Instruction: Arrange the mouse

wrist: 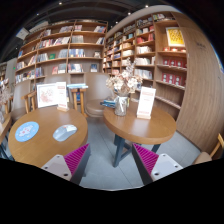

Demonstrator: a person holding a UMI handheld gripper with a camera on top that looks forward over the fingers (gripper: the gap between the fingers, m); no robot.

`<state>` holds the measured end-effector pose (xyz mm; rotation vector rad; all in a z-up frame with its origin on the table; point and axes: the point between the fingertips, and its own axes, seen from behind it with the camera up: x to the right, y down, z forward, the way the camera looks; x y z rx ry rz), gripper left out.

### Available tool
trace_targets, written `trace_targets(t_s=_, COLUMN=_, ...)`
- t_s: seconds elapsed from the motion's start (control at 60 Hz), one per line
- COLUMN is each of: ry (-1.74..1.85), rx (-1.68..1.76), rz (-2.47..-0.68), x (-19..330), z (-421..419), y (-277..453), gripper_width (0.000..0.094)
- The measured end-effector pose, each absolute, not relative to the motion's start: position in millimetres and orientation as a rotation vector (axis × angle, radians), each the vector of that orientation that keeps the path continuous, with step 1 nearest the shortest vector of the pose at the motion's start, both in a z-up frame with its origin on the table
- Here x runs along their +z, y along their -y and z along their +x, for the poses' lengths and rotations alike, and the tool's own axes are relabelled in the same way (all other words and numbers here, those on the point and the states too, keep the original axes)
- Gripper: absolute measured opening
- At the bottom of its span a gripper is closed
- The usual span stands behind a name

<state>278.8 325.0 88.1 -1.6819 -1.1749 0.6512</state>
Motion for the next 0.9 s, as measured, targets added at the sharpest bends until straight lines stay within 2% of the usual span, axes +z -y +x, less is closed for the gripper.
trace_targets(t_s=0.4, ry=1.3, rx=0.761, rz=-1.637, x=79.5, z=243.0, y=-240.6, gripper_width=0.0856)
trace_targets(t_s=0.667, ry=1.486, rx=0.865, rz=-1.602, x=44.5, z=207.8, y=-149.2, gripper_width=0.0852)
trace_targets(t_s=0.9, ry=1.508, rx=0.834, rz=-1.606, x=21.9, z=168.8, y=-141.0, gripper_width=0.0851)
